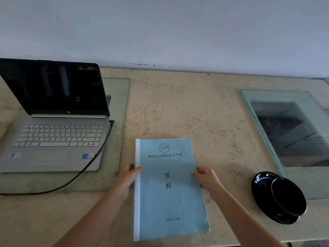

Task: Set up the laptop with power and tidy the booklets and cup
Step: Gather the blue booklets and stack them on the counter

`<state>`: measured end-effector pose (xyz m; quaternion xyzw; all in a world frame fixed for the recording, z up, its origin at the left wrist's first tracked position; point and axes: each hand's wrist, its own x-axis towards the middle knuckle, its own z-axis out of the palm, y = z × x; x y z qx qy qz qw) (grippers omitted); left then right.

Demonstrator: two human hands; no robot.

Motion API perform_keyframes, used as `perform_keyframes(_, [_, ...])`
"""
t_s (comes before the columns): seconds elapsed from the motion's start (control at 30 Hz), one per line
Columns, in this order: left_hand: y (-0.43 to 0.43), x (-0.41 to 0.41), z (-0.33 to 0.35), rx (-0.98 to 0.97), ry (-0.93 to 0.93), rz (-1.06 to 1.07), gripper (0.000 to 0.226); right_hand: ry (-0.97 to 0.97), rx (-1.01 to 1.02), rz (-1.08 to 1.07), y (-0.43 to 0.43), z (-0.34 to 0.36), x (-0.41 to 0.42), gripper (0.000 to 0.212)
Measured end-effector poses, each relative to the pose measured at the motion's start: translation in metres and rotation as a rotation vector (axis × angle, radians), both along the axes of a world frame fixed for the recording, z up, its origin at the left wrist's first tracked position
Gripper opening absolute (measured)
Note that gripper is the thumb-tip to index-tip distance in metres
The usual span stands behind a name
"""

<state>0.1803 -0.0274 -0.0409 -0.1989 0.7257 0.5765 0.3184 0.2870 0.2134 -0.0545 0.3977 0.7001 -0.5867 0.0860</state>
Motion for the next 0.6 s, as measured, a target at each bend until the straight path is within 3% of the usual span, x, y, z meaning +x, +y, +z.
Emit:
perform_keyframes(0.2, [0.02, -0.017, -0.002, 0.094, -0.022, 0.125, 0.031, -0.012, -0.138, -0.022, 0.0, 0.003, -0.003, 0.026])
perform_keyframes(0.33, [0.023, -0.018, 0.011, 0.201, 0.011, 0.051, 0.032, 0.003, -0.196, -0.038, 0.001, 0.014, -0.005, 0.029])
perform_keyframes(0.47, [0.01, -0.019, 0.045, 0.426, 0.075, -0.057, 0.033, 0.049, -0.283, -0.013, 0.013, 0.035, -0.013, 0.034])
perform_keyframes(0.6, [-0.004, -0.037, 0.087, 0.555, 0.252, -0.197, 0.043, 0.25, -0.185, 0.197, 0.025, 0.076, -0.036, 0.016])
